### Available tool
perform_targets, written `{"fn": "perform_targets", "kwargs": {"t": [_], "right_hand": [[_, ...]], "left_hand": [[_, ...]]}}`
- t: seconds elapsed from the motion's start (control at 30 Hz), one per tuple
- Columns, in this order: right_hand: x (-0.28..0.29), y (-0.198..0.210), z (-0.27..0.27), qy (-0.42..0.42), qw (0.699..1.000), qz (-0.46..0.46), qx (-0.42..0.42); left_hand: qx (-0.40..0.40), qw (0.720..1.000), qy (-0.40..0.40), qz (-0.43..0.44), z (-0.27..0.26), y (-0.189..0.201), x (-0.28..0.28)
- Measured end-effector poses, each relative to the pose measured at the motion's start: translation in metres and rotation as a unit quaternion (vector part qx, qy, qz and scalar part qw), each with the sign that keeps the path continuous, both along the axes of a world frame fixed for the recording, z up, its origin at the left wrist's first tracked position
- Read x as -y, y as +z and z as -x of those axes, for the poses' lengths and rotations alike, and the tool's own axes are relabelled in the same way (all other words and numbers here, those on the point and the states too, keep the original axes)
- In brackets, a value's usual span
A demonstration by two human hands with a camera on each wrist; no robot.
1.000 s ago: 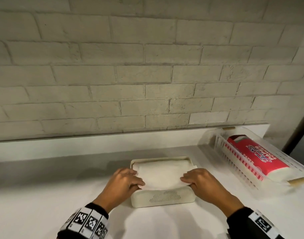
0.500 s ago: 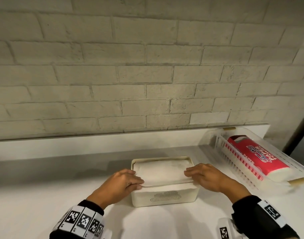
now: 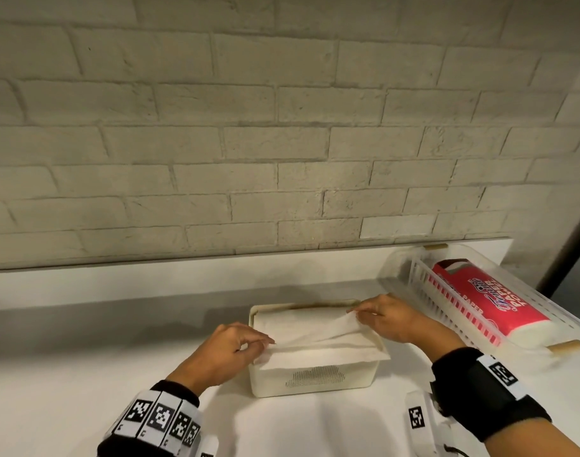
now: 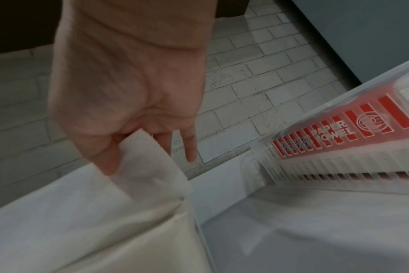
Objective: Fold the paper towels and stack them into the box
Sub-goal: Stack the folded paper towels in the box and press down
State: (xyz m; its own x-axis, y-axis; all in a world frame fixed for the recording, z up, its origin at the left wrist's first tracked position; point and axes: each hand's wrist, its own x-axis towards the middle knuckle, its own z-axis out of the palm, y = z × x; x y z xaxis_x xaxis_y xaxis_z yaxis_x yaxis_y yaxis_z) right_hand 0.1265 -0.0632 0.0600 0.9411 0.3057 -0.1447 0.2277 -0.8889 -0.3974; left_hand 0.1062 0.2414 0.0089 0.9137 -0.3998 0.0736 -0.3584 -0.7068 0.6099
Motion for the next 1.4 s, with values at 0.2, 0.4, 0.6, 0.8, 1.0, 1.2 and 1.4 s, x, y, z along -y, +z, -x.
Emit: {"fn": "perform_targets", "kwargs": {"t": [0.2, 0.4, 0.6, 0.8, 1.0, 1.2, 1.4], "right_hand": [[-0.011, 0.005, -0.004, -0.011, 0.994, -0.038, 0.103], [-0.016, 0.011, -0.003, -0.013, 0.995, -0.014, 0.099], [-0.02, 0.012, -0.009, 0.005, 0.983, 0.0, 0.184], [-0.014, 0.012, -0.018, -0.006, 0.942, -0.106, 0.319], [0.004, -0.031, 0.009, 0.035, 0.972, -0.042, 0.23], [0.013, -0.056, 0.031, 0.02, 0.995, -0.02, 0.099], [0.009, -0.04, 0.04, 0.025, 0.997, 0.026, 0.063]], "left_hand": [[-0.025, 1.0, 0.008, -0.014, 0.005, 0.017, 0.006], [0.042, 0.997, -0.013, -0.063, 0.01, 0.026, 0.043], [0.144, 0.979, 0.062, -0.13, -0.006, 0.02, 0.056], [0.323, 0.944, 0.059, -0.028, -0.019, 0.028, 0.043], [0.327, 0.942, -0.029, -0.072, 0.007, -0.001, 0.042], [0.257, 0.958, -0.05, -0.117, 0.023, -0.015, 0.036], [0.241, 0.954, -0.049, -0.172, 0.024, -0.01, 0.034]]}}
